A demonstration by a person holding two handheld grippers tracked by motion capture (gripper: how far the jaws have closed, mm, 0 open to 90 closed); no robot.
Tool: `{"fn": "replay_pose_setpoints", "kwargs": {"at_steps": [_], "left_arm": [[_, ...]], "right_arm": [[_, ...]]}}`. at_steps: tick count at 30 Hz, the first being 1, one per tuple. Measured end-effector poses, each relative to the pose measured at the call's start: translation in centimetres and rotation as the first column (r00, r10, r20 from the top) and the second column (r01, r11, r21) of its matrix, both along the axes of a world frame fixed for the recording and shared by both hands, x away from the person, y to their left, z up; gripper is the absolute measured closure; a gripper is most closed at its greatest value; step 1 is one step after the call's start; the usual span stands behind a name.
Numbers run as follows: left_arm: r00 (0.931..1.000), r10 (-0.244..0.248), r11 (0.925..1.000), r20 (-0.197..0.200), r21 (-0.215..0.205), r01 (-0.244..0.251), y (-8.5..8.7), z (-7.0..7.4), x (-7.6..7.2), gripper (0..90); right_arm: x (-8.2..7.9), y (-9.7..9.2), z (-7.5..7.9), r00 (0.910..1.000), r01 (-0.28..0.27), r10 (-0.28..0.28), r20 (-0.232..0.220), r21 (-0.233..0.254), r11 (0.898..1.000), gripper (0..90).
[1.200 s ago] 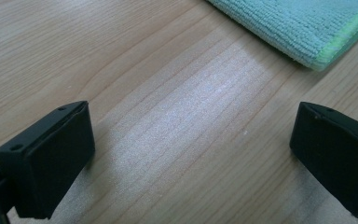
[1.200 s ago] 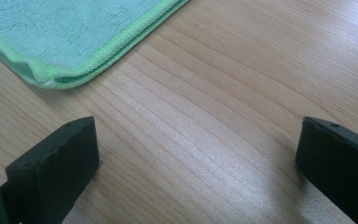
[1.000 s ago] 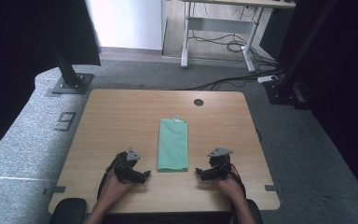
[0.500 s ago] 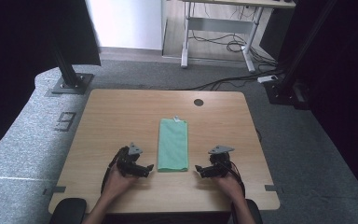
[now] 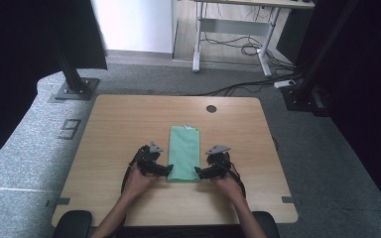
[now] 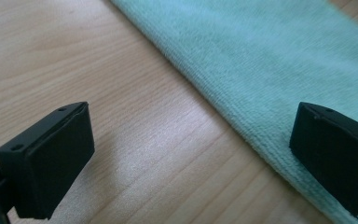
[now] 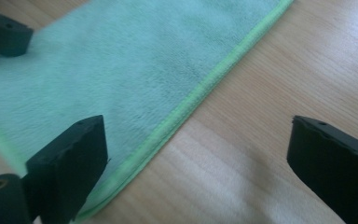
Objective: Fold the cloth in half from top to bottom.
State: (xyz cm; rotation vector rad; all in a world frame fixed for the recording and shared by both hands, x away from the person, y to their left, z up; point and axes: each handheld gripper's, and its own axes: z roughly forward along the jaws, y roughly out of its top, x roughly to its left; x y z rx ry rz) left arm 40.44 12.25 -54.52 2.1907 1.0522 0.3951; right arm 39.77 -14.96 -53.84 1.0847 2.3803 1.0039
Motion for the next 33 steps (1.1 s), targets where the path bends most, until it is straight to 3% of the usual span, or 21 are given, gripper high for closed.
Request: {"fn": "replay_pose_setpoints", "kwargs": {"at_steps": [3,10,25,28,31,33], "left_arm": [[1.0000,0.000,0.9998,0.006,0.020,0.000,-0.1,-0.3,-0.1,0.0],[0.9992,-0.023,0.9973,0.032,0.070,0.021,0.1,0.0,-1.1,1.1],[0.9993,-0.031,0.9995,-0.021,0.011,0.031,2.0,-0.2,-6.3,2.5],[0.9994,-0.031,0.9995,-0.017,0.003,0.031,2.1,0.4,-5.7,0.0],[0.9999,-0.011,0.9997,0.002,-0.020,0.011,2.1,1.2,-4.1,0.3],[0.9999,0.004,0.9999,0.014,-0.012,-0.004,1.8,1.3,-3.0,0.4]], "right_arm": [[0.5,0.4,-0.6,0.9998,0.018,-0.018,0.005,-0.048,0.999,8.7],[0.0,0.6,-1.0,1.0000,0.009,-0.009,-0.003,-0.031,0.999,8.8],[-4.6,2.0,-1.0,0.9988,-0.046,0.045,-0.017,-0.030,0.998,8.5],[-4.9,1.9,-1.1,0.9991,-0.041,0.041,-0.007,-0.028,0.999,8.5],[-4.8,1.8,-1.2,0.9993,-0.034,0.034,-0.018,-0.014,0.999,7.7],[-4.8,1.7,-1.3,0.9992,-0.029,0.029,-0.027,-0.002,1.000,7.5]]}}
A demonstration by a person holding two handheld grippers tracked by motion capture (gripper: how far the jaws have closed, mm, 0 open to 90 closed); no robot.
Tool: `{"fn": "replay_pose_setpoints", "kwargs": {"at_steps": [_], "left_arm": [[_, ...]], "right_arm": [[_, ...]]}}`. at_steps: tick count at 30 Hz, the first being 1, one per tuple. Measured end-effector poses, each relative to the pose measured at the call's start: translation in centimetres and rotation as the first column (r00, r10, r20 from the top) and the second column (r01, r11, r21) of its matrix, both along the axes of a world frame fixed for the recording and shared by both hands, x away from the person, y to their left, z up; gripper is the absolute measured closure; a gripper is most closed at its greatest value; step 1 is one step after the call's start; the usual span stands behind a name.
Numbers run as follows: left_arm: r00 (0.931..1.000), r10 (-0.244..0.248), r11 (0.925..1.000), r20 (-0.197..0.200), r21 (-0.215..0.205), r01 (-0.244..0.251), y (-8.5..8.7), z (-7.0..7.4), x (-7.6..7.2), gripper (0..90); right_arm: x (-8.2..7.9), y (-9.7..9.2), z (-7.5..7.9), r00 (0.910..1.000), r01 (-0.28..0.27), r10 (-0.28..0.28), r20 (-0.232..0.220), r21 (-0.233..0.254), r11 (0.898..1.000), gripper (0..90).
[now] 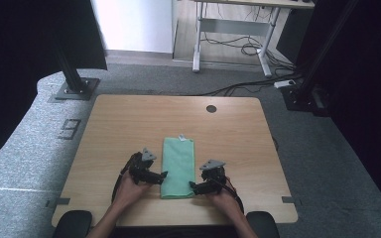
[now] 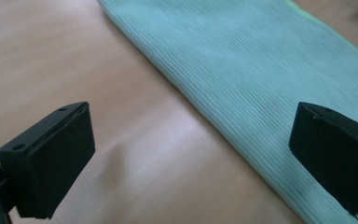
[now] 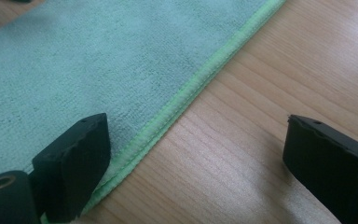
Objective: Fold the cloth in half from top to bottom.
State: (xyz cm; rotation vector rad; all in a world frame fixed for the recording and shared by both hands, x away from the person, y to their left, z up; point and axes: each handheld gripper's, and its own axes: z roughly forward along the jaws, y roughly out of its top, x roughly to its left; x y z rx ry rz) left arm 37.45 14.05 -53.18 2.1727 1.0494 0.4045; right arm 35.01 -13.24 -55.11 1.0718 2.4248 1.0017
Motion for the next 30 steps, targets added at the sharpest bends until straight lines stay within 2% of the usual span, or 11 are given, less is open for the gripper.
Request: {"fn": "replay_pose_setpoints", "kwargs": {"at_steps": [3,5,7,9,12,14,17,21,24,30], "left_arm": [[0.9999,0.007,0.9999,-0.010,0.012,-0.007,-0.3,-0.5,1.3,0.3],[0.9998,0.015,0.9994,-0.013,0.031,-0.015,-0.4,-1.0,1.6,0.2],[0.9996,0.023,0.9994,-0.019,0.028,-0.022,-0.2,-1.4,1.9,0.0],[0.9994,0.031,0.9994,-0.018,0.018,-0.031,0.0,-1.5,2.0,0.0],[0.9998,0.019,0.9989,0.001,0.043,-0.019,0.0,-1.6,2.1,0.0],[0.9999,0.011,0.9991,-0.004,0.041,-0.011,0.0,-1.7,2.2,0.0],[0.9993,0.015,0.9996,-0.034,0.026,-0.015,0.1,-1.7,2.5,0.0],[0.9993,0.017,0.9995,-0.033,0.026,-0.016,0.1,-1.7,2.5,0.0],[0.9993,0.019,0.9996,-0.032,0.023,-0.018,0.1,-1.7,2.4,0.0],[0.9994,0.016,0.9997,-0.030,0.020,-0.015,0.1,-1.7,2.3,1.4]], "right_arm": [[0.0,-0.1,-0.1,1.0000,0.003,-0.003,-0.003,0.014,1.000,7.5],[0.0,-0.2,-0.1,1.0000,0.003,-0.003,0.001,0.016,1.000,7.5],[0.0,-0.2,-0.1,1.0000,0.002,-0.002,0.000,0.015,1.000,7.4],[0.0,-0.2,-0.1,1.0000,-0.001,0.001,-0.002,0.014,1.000,7.3],[0.0,-0.1,-0.1,1.0000,-0.001,0.002,-0.003,0.013,1.000,7.3],[0.1,-0.1,-0.1,1.0000,-0.004,0.004,-0.004,0.011,1.000,7.4],[0.1,-0.1,-0.1,1.0000,-0.007,0.007,-0.004,0.013,1.000,8.2],[0.0,-0.1,0.1,0.9995,-0.031,0.031,-0.008,0.016,0.999,13.3],[0.9,-0.4,0.4,0.9991,-0.017,0.018,-0.037,0.044,0.999,12.9],[4.0,-0.2,2.5,0.9999,0.002,-0.002,-0.011,0.058,0.998,13.3]]}}
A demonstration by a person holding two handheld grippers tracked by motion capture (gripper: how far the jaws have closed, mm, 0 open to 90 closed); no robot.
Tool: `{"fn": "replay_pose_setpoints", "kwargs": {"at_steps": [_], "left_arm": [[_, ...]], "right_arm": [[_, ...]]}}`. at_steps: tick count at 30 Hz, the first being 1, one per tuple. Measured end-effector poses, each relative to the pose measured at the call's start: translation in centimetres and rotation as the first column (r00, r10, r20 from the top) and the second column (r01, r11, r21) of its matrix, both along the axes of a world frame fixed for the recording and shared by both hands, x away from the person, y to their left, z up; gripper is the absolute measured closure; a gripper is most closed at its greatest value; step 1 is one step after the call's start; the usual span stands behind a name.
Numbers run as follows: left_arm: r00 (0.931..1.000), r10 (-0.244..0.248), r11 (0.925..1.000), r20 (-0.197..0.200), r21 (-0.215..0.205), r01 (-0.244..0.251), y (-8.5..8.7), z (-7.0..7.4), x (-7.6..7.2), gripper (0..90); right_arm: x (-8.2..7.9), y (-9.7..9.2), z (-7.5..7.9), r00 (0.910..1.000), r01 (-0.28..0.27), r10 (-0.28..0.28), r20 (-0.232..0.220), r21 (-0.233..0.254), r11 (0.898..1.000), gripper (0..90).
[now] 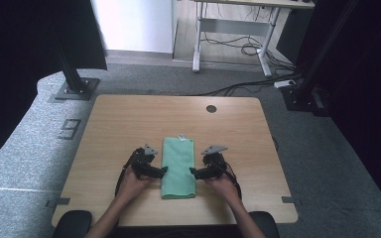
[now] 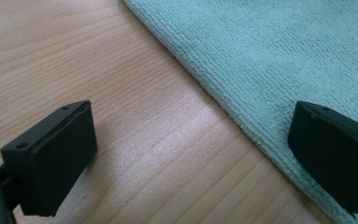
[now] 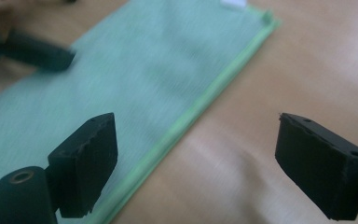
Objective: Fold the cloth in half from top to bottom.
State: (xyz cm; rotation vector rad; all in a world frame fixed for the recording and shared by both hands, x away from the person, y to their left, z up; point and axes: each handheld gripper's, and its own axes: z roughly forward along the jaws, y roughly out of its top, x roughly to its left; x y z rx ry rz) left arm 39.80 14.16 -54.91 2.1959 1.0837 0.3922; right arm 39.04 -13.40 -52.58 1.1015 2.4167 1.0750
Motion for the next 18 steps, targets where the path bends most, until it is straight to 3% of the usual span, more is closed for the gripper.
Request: {"fn": "replay_pose_setpoints", "kwargs": {"at_steps": [8,18], "left_arm": [[1.0000,0.000,1.0000,0.000,0.000,0.000,0.0,0.0,0.0,1.8],[1.0000,0.000,1.0000,0.000,-0.001,0.000,0.0,0.0,0.0,1.8]], "right_arm": [[4.8,1.2,1.6,0.9999,0.006,-0.005,0.011,-0.027,1.000,29.4],[9.4,2.0,1.2,0.9998,-0.004,0.003,-0.020,-0.046,0.999,47.8]]}}
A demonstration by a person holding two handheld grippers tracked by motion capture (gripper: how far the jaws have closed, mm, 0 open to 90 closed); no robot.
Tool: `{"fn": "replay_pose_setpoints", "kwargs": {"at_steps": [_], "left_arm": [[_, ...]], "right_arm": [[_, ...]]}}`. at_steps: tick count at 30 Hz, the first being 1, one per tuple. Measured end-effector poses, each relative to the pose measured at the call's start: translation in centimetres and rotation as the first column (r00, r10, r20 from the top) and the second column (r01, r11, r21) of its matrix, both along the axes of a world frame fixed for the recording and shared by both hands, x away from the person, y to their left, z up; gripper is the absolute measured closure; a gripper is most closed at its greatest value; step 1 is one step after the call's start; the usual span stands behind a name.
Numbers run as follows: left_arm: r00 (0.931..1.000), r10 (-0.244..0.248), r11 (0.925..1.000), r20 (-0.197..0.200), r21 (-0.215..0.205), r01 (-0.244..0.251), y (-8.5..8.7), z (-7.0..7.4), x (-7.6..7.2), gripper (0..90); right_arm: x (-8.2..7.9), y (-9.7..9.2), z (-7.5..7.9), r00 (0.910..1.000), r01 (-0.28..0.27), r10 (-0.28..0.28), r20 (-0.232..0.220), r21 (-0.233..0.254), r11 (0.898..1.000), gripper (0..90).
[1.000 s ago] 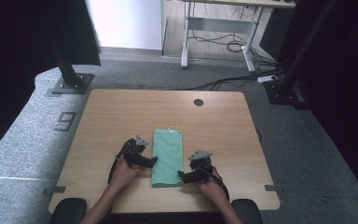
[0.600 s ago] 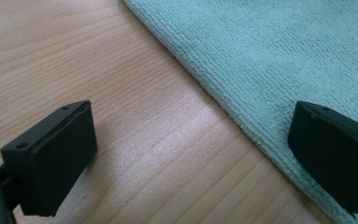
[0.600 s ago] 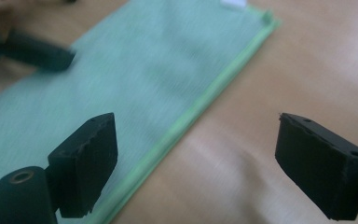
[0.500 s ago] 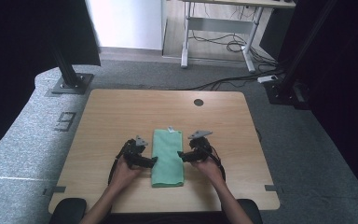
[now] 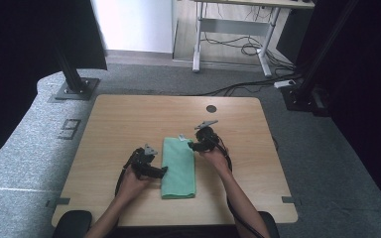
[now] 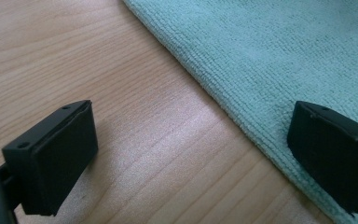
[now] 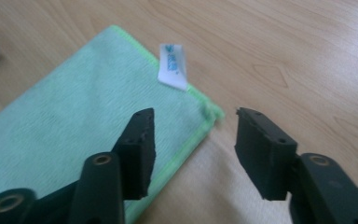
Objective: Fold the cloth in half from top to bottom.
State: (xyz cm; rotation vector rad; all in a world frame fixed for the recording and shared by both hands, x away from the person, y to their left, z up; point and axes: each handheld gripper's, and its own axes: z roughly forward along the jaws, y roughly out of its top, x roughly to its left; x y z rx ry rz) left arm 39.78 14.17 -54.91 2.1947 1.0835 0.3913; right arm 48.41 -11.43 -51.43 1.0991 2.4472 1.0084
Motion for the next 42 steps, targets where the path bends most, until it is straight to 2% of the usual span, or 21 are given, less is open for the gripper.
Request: {"fn": "replay_pose_setpoints", "kwargs": {"at_steps": [3,9,20,24,26,27,28,33,38,42], "left_arm": [[1.0000,0.001,1.0000,0.000,-0.001,-0.001,0.0,0.0,0.0,1.8],[1.0000,0.001,1.0000,0.000,-0.002,-0.001,0.0,0.0,0.0,1.9],[1.0000,0.002,1.0000,0.001,-0.004,-0.002,0.0,0.0,0.0,2.0],[1.0000,0.002,1.0000,0.000,-0.003,-0.002,0.0,0.0,0.0,2.0],[1.0000,0.002,1.0000,0.000,-0.003,-0.002,0.0,0.0,0.0,2.0],[1.0000,0.002,1.0000,0.000,-0.003,-0.002,0.0,0.0,0.0,2.0],[1.0000,0.002,1.0000,0.000,-0.002,-0.002,0.0,0.0,0.0,2.0],[1.0000,0.002,1.0000,0.000,-0.003,-0.002,0.0,0.0,0.0,2.0],[1.0000,0.002,1.0000,0.001,-0.003,-0.002,0.0,0.0,0.0,2.0],[1.0000,0.002,1.0000,0.001,-0.003,-0.002,0.0,0.0,0.0,2.0]], "right_arm": [[1.0,0.0,-0.1,0.9999,0.012,-0.012,-0.009,0.006,1.000,52.1],[2.1,0.6,-0.1,0.9999,0.005,-0.005,-0.013,-0.009,1.000,53.8],[3.0,1.0,-1.3,0.9997,-0.006,0.005,-0.025,-0.044,0.999,52.4],[3.1,1.1,-1.9,0.9992,-0.020,0.017,-0.036,-0.067,0.998,55.4],[3.1,1.0,-2.1,0.9987,-0.015,0.014,-0.048,-0.034,0.999,60.6],[3.1,1.0,-2.1,0.9988,-0.014,0.012,-0.048,-0.030,0.999,62.1],[3.0,0.9,-2.2,0.9987,-0.020,0.019,-0.048,-0.024,1.000,67.3],[3.0,1.1,-2.0,0.9953,-0.024,0.025,-0.093,0.004,1.000,82.3],[3.1,1.0,-1.9,0.9931,-0.012,0.014,-0.117,0.015,1.000,85.0],[2.8,0.8,-1.0,0.9948,-0.017,0.020,-0.099,0.032,0.999,85.9]]}}
